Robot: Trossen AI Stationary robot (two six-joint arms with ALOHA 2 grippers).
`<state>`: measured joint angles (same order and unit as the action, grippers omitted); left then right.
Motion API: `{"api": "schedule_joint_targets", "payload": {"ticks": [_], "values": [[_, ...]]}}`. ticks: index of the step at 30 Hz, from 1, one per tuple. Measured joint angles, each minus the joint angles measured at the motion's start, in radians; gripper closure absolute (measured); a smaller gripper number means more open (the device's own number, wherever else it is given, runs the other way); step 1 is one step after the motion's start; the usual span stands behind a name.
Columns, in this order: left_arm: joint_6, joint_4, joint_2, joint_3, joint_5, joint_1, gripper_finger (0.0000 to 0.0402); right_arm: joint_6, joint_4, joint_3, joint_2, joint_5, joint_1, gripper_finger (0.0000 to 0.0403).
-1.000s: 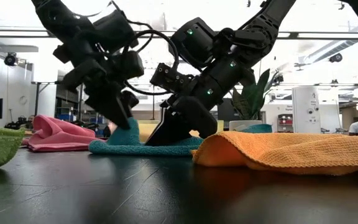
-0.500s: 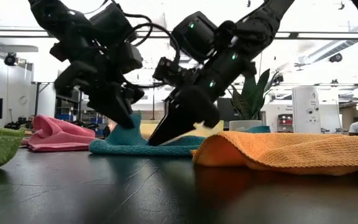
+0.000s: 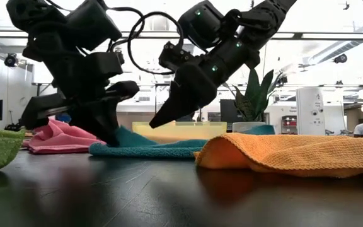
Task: Fold microfiber towels
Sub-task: Fold the blue microfiber cloth
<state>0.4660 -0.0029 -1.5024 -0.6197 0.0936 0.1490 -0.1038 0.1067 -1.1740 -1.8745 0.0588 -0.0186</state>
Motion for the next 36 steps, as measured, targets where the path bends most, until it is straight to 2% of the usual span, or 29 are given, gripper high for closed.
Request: {"api": "schedule_joint_targets", "payload": {"ticks": [5, 11, 16, 25, 31, 36], "values": [[-0.015, -0.003, 0.001, 0.000, 0.021, 0.000, 0.0401, -0.001, 0.003, 0.003, -0.009, -0.004, 0.004, 0.0199], [-0.034, -0.005, 0.032, -0.001, 0.108, 0.000, 0.0401, 0.009, 0.025, 0.022, -0.019, -0.008, 0.028, 0.0213], [-0.018, -0.006, 0.096, 0.002, 0.123, 0.000, 0.0402, 0.037, 0.064, 0.033, -0.033, -0.005, 0.050, 0.0223], [-0.005, -0.004, 0.190, 0.008, 0.122, 0.002, 0.0402, 0.036, 0.118, 0.035, -0.048, 0.101, 0.061, 0.0244], [-0.007, -0.006, 0.201, 0.031, 0.150, 0.002, 0.0402, 0.006, 0.107, 0.035, -0.048, 0.164, 0.061, 0.0294], [-0.016, -0.006, 0.202, 0.054, 0.174, 0.002, 0.0402, -0.046, 0.107, 0.035, -0.048, 0.187, 0.061, 0.0371]]}}
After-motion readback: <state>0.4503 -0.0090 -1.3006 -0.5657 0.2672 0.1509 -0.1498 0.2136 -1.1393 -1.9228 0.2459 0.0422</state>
